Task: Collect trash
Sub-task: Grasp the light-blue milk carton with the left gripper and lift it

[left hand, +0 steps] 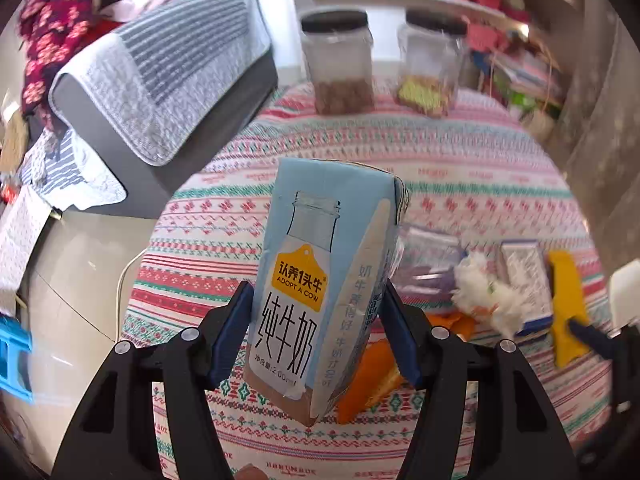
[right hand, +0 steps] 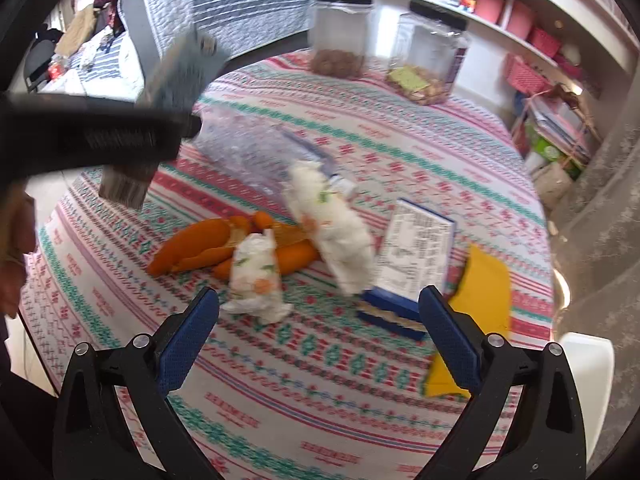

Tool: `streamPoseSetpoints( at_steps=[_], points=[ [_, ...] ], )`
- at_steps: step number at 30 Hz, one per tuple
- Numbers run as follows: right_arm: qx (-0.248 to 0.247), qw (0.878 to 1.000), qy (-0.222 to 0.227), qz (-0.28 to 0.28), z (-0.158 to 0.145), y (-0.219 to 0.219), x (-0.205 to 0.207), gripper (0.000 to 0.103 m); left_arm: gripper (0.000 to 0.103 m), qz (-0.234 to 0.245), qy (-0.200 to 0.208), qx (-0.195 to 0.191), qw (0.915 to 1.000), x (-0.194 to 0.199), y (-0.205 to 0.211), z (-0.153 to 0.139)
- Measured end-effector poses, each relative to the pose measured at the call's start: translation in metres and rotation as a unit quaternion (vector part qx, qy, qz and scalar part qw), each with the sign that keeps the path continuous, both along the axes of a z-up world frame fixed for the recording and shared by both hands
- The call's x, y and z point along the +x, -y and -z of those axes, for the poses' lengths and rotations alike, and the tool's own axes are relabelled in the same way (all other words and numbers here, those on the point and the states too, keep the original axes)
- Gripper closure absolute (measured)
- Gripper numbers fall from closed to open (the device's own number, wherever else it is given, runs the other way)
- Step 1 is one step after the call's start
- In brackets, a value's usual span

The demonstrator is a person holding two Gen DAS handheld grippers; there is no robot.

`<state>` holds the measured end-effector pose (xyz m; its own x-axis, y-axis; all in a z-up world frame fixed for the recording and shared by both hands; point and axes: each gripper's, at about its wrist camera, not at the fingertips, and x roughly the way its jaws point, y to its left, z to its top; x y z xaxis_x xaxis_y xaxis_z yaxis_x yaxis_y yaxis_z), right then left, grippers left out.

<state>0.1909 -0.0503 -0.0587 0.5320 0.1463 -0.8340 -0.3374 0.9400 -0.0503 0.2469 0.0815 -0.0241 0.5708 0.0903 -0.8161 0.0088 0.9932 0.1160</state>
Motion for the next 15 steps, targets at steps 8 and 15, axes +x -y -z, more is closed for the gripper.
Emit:
streamPoseSetpoints(
  at_steps=[8,15],
  points=[
    [0.065,0.996,-0.055,0.006,0.013,-0.011,0.014,0.017,0.041,-0.018,0.061,-0.016,0.9979,-0.017,-0.007,-0.036],
    [0.071,0.995,-0.068,0.003,0.025,-0.021,0.023,0.03,0.041,-0.02,0.054,-0.017,0.9982,-0.016,-0.01,-0.034]
  ],
)
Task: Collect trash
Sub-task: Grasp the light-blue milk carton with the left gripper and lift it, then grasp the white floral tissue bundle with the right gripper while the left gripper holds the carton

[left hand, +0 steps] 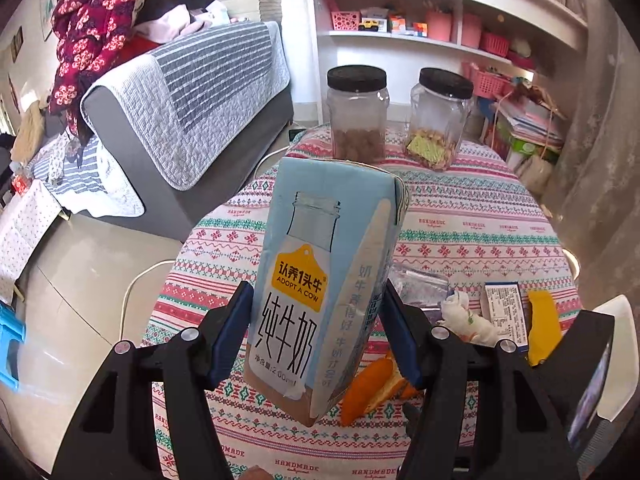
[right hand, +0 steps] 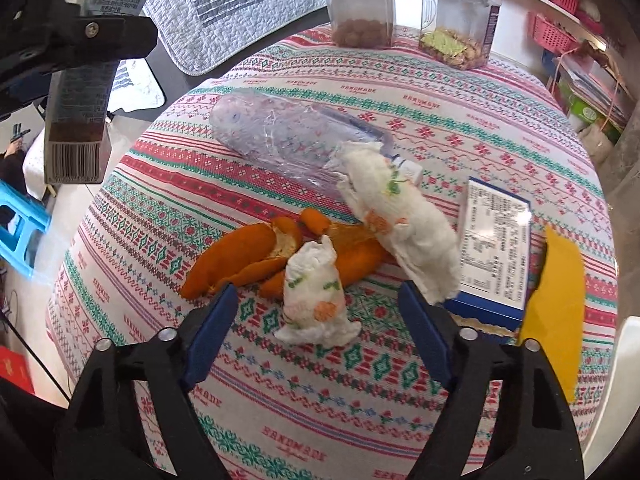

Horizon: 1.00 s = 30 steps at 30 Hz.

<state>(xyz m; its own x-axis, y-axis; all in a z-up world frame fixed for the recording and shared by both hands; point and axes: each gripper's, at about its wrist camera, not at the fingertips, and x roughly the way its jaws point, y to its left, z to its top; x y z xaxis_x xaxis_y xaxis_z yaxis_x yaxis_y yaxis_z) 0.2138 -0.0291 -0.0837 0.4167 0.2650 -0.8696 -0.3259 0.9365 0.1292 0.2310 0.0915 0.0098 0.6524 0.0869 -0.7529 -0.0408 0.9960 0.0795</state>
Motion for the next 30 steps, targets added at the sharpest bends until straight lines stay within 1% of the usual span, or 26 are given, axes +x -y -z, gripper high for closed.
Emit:
streamPoseSetpoints(
  at_steps=[1,2,3,4,8,14,18,22,25,30],
  points=[
    [0.002,1.0,-0.007,-0.002,0.003,-0.002,0.001,0.037,0.041,0.0,-0.002,0.0,1.0,-0.002,-0.001,0.002],
    [0.003,1.0,-0.014,-0.006,0.006,-0.003,0.002,0.054,0.041,0.0,-0.004,0.001,1.0,-0.003,-0.001,0.003],
    [0.005,1.0,-0.02,-0.007,0.007,-0.004,0.003,0.062,0.041,-0.001,-0.007,0.003,1.0,-0.002,-0.001,0.005],
    [0.012,1.0,-0.026,-0.007,0.008,-0.003,0.004,0.074,0.041,-0.002,-0.009,0.005,1.0,-0.001,-0.002,0.006],
    [0.044,0.999,-0.026,0.001,-0.002,0.002,0.004,0.076,0.041,-0.011,-0.016,0.007,0.9998,0.002,-0.006,0.011],
    [0.072,0.997,0.006,0.013,-0.032,0.013,0.001,0.076,0.041,-0.024,-0.016,0.002,0.9996,0.003,-0.009,0.01],
    [0.077,0.996,0.039,0.021,-0.055,0.023,-0.004,0.076,0.041,-0.024,-0.005,0.003,0.9997,0.0,-0.006,0.004],
    [0.081,0.994,0.069,0.036,-0.071,0.033,-0.001,0.076,0.041,-0.024,0.004,0.004,0.9997,-0.002,-0.003,0.0],
    [0.085,0.992,0.082,0.05,-0.078,0.043,-0.001,0.076,0.041,-0.022,0.008,0.003,0.9997,-0.002,0.001,-0.003],
    [0.078,0.99,0.102,0.067,-0.085,0.055,-0.005,0.075,0.041,-0.019,0.013,0.003,0.9997,-0.003,0.008,-0.004]
  ],
)
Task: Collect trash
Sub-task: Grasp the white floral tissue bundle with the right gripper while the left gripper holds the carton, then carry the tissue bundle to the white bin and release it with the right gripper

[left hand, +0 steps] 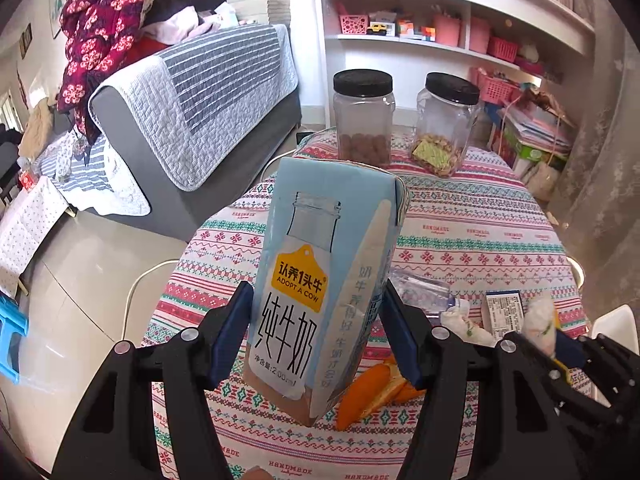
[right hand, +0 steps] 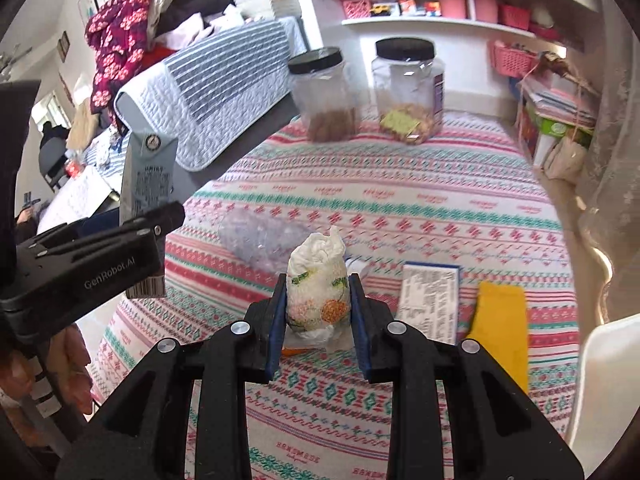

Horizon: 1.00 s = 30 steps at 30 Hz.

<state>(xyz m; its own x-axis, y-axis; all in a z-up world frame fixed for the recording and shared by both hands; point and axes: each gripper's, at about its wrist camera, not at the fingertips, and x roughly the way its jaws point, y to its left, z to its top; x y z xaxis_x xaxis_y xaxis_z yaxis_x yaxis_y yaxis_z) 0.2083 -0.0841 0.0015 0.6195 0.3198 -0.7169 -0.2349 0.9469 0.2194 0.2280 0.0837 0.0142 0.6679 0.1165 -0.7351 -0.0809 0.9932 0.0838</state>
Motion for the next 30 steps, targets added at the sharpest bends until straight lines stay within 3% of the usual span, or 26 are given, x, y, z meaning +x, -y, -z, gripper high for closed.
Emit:
streamPoseSetpoints(
  at_steps=[14,25,30],
  points=[
    [-0.037,0.995,0.055,0.08,-0.016,0.044,-0.014,0.075,0.04,0.005,0.04,-0.009,0.9991,-0.009,0.031,-0.01],
    [-0.085,0.981,0.1,0.142,-0.031,0.079,-0.03,0.075,0.04,0.034,0.077,0.007,0.9965,-0.019,0.081,-0.019],
    [-0.093,0.976,0.1,0.168,-0.034,0.1,-0.036,0.075,0.04,0.051,0.08,0.003,0.9955,-0.021,0.104,-0.02]
  ],
)
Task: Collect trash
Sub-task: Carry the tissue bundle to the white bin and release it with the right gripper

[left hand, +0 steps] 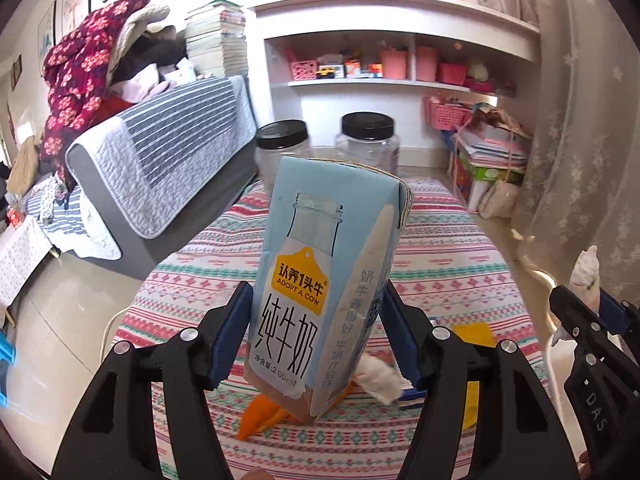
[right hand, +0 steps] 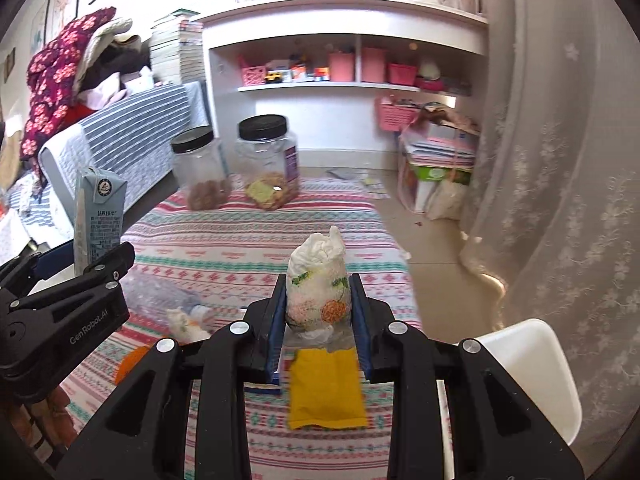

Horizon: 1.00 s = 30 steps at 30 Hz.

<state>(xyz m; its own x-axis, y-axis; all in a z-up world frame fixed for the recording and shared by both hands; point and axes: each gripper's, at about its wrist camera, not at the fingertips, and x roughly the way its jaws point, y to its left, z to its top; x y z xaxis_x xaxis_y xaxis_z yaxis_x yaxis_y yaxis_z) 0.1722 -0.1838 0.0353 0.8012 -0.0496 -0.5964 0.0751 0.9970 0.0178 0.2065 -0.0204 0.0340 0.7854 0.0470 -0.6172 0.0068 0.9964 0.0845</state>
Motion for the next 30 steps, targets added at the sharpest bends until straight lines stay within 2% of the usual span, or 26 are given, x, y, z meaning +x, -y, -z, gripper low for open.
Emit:
streamPoseSetpoints(
  at_steps=[17,30],
  points=[
    [-0.035,0.996,0.006,0.084,-0.004,0.068,-0.028,0.073,0.04,0.074,0.009,-0.006,0.9972,-0.023,0.079,-0.003],
    [-0.054,0.986,-0.019,0.158,0.007,0.142,-0.054,0.073,0.04,0.122,-0.003,-0.011,0.9925,-0.032,0.139,0.003]
  ],
)
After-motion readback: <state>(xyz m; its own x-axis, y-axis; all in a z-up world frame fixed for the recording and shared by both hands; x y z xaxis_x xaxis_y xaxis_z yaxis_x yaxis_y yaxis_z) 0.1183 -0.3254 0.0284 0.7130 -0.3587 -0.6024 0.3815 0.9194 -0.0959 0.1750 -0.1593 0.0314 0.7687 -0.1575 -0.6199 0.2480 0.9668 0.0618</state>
